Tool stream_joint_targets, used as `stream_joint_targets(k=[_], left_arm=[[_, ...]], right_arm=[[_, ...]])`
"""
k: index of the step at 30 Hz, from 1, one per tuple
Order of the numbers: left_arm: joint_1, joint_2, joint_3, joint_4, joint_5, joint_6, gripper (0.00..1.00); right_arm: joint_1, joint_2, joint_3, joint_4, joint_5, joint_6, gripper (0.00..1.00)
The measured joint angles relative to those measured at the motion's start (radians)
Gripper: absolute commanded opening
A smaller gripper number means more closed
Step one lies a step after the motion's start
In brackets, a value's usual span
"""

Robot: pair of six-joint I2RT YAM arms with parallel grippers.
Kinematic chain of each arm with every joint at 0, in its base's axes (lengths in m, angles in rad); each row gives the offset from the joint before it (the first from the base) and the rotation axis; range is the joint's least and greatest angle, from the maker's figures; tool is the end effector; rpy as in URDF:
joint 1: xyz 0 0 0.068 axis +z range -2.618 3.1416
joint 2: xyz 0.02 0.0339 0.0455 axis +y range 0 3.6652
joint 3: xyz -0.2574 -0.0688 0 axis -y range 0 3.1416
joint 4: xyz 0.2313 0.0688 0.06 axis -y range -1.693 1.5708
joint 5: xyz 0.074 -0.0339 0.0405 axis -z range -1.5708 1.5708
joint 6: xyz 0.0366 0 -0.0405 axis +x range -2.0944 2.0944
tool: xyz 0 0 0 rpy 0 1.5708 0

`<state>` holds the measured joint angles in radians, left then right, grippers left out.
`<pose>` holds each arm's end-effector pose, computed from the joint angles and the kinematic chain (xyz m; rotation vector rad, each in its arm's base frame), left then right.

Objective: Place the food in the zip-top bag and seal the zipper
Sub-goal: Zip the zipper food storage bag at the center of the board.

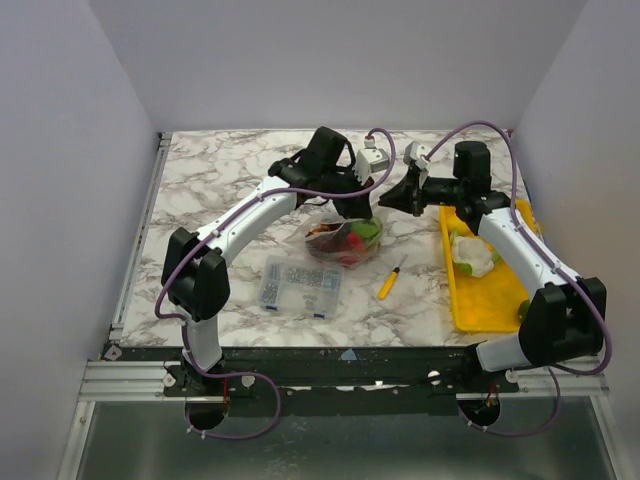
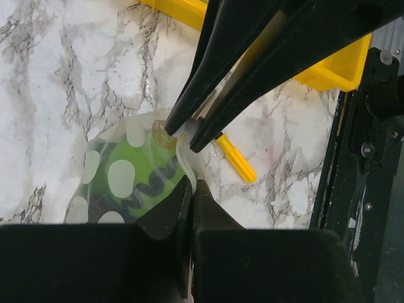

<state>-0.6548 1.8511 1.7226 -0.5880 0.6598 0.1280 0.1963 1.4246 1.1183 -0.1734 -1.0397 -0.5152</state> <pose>0.3083 -0.2650 0.3231 1.2003 1.9753 -1.0257 0.2912 0.0901 0.3129 -1.2029 1.4571 0.8366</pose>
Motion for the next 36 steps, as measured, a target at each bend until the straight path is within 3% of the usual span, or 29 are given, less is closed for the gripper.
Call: stream_joint_targets(k=[19, 36], left_arm=[[0.025, -0.035, -0.041, -0.015, 0.069, 0.033, 0.0], [0.048, -0.052, -0.076, -0.004, 0.104, 0.049, 0.0]], right_arm=[[0.038, 0.031, -0.005, 0.101, -0.092, 0.089, 0.0], [0.098, 0.023, -0.008, 0.061, -0.154, 0.1, 0.02]])
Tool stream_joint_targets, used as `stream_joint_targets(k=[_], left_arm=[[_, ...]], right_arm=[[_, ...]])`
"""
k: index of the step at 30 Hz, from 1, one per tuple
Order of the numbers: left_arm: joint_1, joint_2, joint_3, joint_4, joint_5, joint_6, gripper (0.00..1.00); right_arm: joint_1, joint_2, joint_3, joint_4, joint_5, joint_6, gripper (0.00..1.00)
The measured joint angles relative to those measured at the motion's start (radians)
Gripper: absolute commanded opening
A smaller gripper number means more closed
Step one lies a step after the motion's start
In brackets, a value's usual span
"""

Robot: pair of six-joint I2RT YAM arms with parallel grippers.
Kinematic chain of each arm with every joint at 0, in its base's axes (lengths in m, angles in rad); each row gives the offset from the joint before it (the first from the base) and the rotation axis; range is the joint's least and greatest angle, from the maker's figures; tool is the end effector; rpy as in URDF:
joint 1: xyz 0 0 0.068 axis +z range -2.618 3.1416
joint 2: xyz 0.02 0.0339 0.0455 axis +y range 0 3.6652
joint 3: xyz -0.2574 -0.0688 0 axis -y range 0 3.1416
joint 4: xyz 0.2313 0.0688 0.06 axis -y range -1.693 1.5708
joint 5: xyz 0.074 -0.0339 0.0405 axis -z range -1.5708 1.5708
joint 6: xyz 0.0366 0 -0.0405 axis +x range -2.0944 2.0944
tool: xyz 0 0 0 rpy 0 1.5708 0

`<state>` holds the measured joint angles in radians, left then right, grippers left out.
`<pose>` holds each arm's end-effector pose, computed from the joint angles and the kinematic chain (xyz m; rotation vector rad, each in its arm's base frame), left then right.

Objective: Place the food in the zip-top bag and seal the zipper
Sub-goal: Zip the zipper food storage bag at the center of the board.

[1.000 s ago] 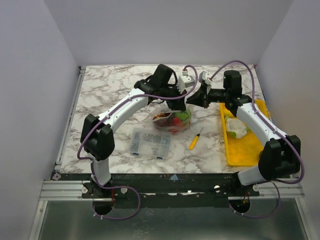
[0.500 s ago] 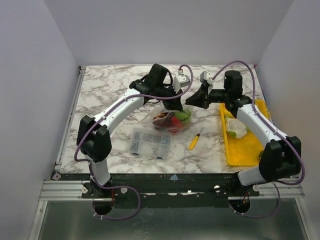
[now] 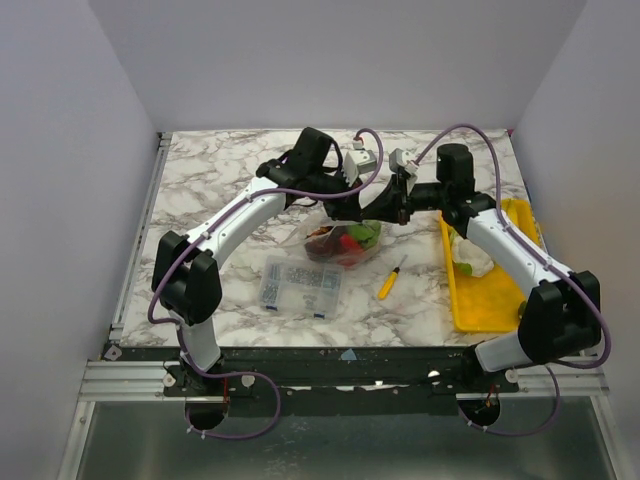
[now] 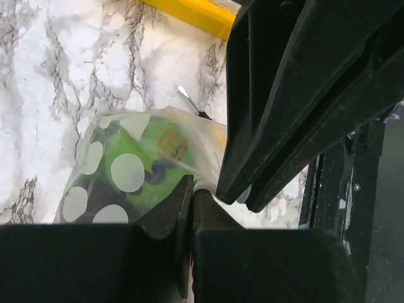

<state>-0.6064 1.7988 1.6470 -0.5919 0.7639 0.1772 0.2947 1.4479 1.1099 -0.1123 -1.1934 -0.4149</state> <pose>0.3059 -0.2430 0.3206 1.2339 1.9409 -1.1006 0.2823 0.1212 0.3108 -1.2842 1.3576 1.1010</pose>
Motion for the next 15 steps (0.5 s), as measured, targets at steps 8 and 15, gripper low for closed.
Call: stream_joint_targets(k=[8, 15], left_arm=[[0.005, 0.0, -0.018, 0.022, -0.011, -0.002, 0.0], [-0.005, 0.0, -0.019, 0.045, -0.016, -0.005, 0.0]], right_arm=[[0.035, -0.01, -0.004, 0.004, 0.107, 0.084, 0.43], [0.048, -0.174, -0.032, -0.091, 0.36, 0.087, 0.47]])
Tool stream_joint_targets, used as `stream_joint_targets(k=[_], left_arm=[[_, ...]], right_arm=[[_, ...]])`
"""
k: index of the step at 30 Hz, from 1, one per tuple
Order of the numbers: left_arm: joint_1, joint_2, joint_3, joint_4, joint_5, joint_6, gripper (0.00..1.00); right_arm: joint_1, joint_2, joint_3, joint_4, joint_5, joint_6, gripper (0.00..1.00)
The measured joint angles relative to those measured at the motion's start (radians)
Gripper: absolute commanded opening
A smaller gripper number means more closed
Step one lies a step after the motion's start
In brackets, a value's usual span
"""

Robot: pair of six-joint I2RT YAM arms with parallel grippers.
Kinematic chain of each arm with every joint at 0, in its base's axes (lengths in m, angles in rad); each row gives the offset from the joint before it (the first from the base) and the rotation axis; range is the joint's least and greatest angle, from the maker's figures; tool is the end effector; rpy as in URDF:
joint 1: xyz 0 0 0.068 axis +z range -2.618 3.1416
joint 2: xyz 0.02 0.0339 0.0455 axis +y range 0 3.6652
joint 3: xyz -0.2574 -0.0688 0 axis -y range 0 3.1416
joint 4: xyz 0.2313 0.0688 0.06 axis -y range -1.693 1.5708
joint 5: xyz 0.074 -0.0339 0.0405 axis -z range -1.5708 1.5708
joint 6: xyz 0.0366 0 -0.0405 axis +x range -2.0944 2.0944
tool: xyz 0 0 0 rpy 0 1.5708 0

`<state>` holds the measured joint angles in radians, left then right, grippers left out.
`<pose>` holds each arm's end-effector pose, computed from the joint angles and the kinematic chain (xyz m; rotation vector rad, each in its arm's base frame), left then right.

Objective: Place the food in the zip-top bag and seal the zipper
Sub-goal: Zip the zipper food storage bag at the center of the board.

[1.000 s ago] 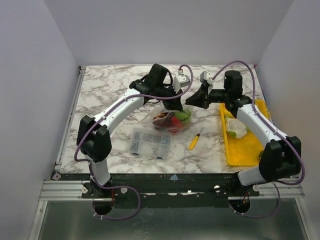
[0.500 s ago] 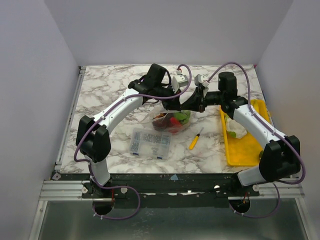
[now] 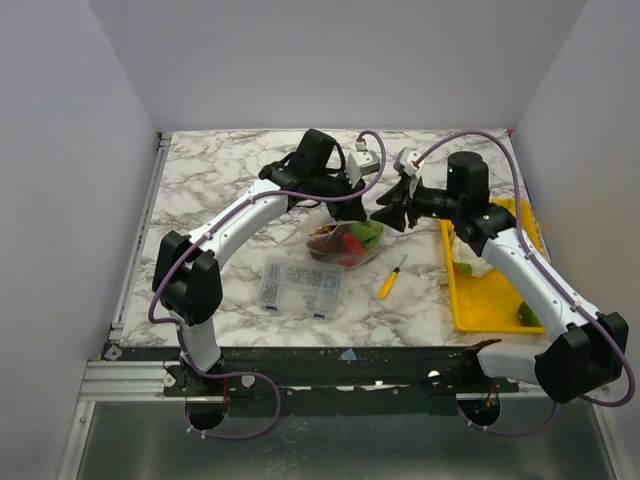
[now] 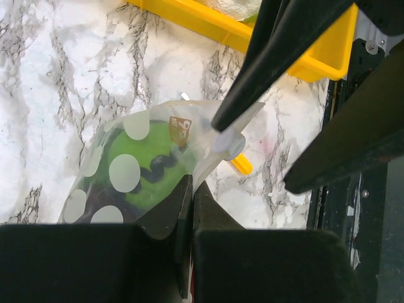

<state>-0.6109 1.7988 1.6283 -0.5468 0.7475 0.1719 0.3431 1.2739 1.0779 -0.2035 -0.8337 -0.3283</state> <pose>0.3071 -0.2454 0.3178 1.2267 1.9229 -1.0818 0.2490 0.1177 0.3351 -1.1167 1.5597 0.8240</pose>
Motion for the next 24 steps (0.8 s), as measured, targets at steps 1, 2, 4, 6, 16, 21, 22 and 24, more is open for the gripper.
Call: stream_joint_targets(k=[1, 2, 4, 6, 16, 21, 22, 24], left_arm=[[-0.002, 0.0, 0.0, 0.0, 0.0, 0.0, 0.0], [-0.003, 0.0, 0.0, 0.0, 0.0, 0.0, 0.0], [-0.005, 0.0, 0.0, 0.0, 0.0, 0.0, 0.0], [-0.005, 0.0, 0.0, 0.001, 0.0, 0.0, 0.0], [-0.005, 0.0, 0.0, 0.002, 0.0, 0.0, 0.0], [-0.005, 0.0, 0.0, 0.003, 0.0, 0.0, 0.0], [-0.005, 0.0, 0.0, 0.003, 0.0, 0.0, 0.0], [-0.005, 0.0, 0.0, 0.003, 0.0, 0.0, 0.0]], right_arm=[[0.0, -0.016, 0.003, -0.029, 0.034, -0.014, 0.47], [0.0, -0.027, 0.008, -0.06, 0.065, -0.029, 0.47], [0.0, -0.033, 0.026, -0.127, 0.121, -0.066, 0.45], [0.0, -0.024, 0.055, -0.206, 0.161, -0.104, 0.43], [0.0, 0.095, 0.241, -0.429, 0.219, -0.223, 0.21], [0.0, 0.122, 0.256, -0.457, 0.198, -0.241, 0.13], [0.0, 0.122, 0.256, -0.46, 0.194, -0.242, 0.13], [0.0, 0.123, 0.256, -0.461, 0.19, -0.243, 0.12]])
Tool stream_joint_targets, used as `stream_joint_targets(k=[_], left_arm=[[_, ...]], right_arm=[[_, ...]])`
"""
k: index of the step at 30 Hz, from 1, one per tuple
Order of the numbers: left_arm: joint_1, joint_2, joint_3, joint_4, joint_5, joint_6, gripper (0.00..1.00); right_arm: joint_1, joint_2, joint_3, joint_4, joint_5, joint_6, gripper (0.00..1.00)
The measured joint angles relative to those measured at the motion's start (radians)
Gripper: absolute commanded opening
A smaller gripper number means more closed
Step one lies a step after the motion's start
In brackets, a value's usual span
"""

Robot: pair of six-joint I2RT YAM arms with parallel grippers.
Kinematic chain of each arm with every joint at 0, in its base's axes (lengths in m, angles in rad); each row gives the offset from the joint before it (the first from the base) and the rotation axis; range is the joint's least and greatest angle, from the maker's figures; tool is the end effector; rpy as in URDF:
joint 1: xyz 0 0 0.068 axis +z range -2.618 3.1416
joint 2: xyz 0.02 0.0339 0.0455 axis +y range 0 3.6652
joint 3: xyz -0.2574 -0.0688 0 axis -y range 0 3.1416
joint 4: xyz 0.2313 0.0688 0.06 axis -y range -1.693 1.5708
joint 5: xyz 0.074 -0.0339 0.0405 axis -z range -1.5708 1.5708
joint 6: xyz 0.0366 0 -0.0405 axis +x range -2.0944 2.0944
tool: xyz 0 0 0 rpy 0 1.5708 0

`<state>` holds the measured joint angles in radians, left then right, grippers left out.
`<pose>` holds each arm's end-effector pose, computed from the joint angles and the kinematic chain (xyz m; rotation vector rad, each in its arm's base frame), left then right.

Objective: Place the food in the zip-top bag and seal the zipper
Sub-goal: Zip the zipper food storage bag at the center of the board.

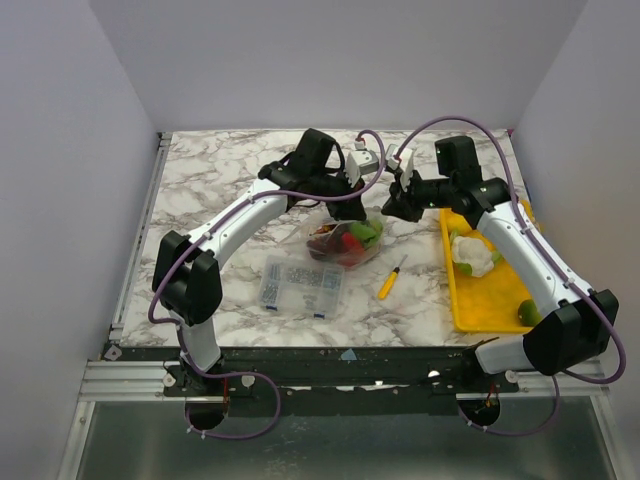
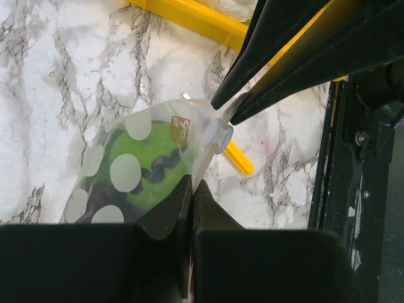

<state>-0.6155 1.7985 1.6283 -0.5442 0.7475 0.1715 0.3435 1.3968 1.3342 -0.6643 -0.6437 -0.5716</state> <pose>0.3060 -0.2469 0.3181 1.2312 1.9182 -1.0838 0.2630 0.1174 0.3438 -1.2502 1.8036 0.6081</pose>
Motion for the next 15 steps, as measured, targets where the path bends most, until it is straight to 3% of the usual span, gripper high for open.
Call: stream_joint_targets(k=[6, 11, 12, 14, 15], left_arm=[[0.0, 0.0, 0.0, 0.001, 0.0, 0.0, 0.0], [0.001, 0.0, 0.0, 0.0, 0.0, -0.001, 0.0], [0.001, 0.0, 0.0, -0.001, 0.0, -0.002, 0.04], [0.001, 0.0, 0.0, -0.004, 0.001, -0.005, 0.33], [0.002, 0.0, 0.002, -0.007, 0.002, -0.008, 0.41]], right_arm=[[0.0, 0.001, -0.01, 0.005, -0.011, -0.003, 0.01], [0.0, 0.005, -0.041, 0.052, -0.019, 0.021, 0.0], [0.0, 0.002, -0.056, 0.082, -0.015, 0.042, 0.0], [0.0, -0.01, -0.101, 0.158, 0.01, 0.108, 0.0], [0.001, -0.016, -0.122, 0.189, 0.021, 0.137, 0.0]])
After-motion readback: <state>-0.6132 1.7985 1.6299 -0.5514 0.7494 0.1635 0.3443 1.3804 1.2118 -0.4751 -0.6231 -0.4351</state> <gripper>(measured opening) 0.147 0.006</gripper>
